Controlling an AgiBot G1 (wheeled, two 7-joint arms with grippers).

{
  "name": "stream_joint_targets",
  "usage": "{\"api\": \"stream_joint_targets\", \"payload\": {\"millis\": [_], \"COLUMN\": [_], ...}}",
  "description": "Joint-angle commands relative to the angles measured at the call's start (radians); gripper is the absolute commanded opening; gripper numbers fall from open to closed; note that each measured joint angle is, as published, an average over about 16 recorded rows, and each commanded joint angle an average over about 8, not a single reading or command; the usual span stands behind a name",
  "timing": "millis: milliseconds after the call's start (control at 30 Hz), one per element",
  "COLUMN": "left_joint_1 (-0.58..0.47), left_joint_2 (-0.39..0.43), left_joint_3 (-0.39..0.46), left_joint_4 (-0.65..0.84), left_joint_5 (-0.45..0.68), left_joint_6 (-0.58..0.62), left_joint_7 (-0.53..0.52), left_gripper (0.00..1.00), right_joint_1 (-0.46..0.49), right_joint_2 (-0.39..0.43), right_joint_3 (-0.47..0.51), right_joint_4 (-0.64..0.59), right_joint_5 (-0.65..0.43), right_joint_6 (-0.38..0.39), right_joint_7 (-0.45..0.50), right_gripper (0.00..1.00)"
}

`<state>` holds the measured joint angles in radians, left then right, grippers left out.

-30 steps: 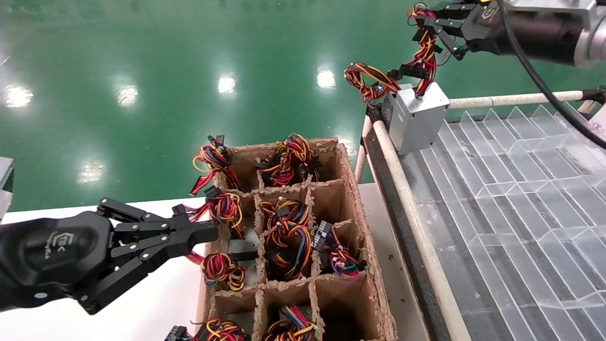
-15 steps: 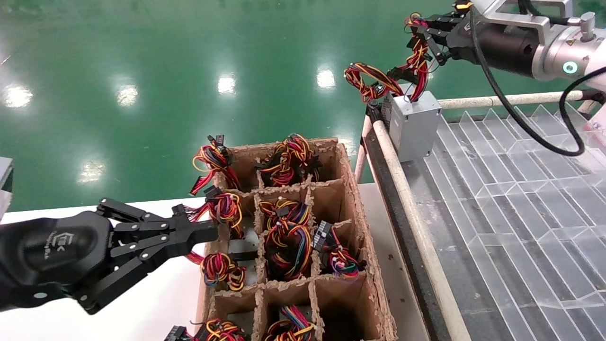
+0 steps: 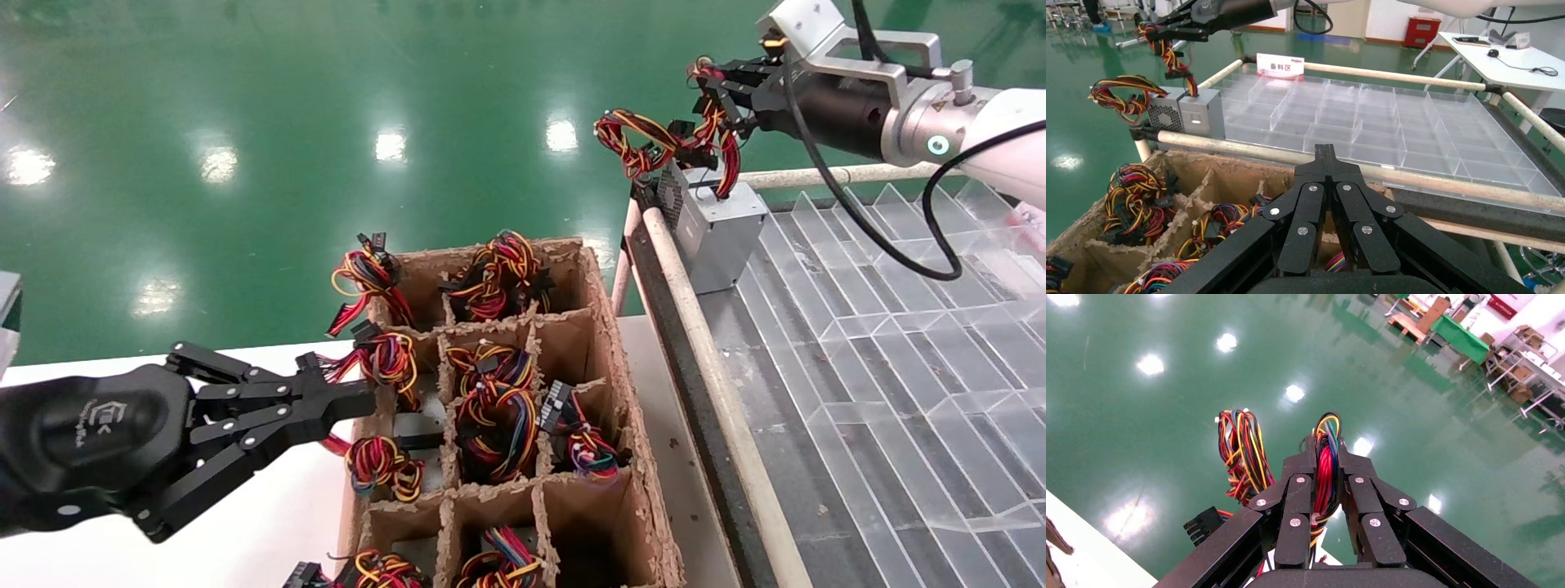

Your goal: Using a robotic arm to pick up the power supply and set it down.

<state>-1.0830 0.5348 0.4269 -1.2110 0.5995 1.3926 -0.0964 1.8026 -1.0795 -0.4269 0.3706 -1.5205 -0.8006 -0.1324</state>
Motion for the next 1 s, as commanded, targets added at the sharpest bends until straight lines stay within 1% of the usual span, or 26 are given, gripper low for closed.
{"api": "stream_joint_targets", "payload": {"millis": [33,67,100,367,600,833,933,1000], "left_joint_1": [0.0,0.0,0.0,0.0,0.0,0.0,0.0,0.0], "left_joint_2": [0.0,0.0,0.0,0.0,0.0,0.0,0.0,0.0], "left_joint_3": [0.0,0.0,0.0,0.0,0.0,0.0,0.0,0.0], "left_joint_4": [0.0,0.0,0.0,0.0,0.0,0.0,0.0,0.0], "left_joint_5": [0.0,0.0,0.0,0.0,0.0,0.0,0.0,0.0], "left_joint_6": [0.0,0.0,0.0,0.0,0.0,0.0,0.0,0.0], "left_joint_7": [0.0,0.0,0.0,0.0,0.0,0.0,0.0,0.0], "left_gripper": [0.0,0.0,0.0,0.0,0.0,0.0,0.0,0.0], "right_joint_1": [0.004,0.006,0.009,0.032,0.042,-0.03,-0.061,-0.075], "right_joint_2": [-0.005,-0.006,-0.008,-0.017,-0.016,0.009,0.022,0.032], "right_joint_3": [0.008,0.011,0.013,0.024,0.039,0.128,0.147,0.147], "right_joint_4": [-0.022,-0.031,-0.04,-0.098,-0.108,-0.058,-0.03,-0.008], "right_joint_5": [0.012,0.017,0.021,0.038,0.058,0.197,0.236,0.248], "right_joint_6": [0.0,-0.002,-0.004,-0.019,-0.027,-0.105,-0.131,-0.141], "right_joint_7": [-0.017,-0.024,-0.031,-0.09,-0.153,-0.243,-0.251,-0.239], "right_gripper": [0.93,1.0,1.0,1.0,1.0,1.0,1.0,1.0]}}
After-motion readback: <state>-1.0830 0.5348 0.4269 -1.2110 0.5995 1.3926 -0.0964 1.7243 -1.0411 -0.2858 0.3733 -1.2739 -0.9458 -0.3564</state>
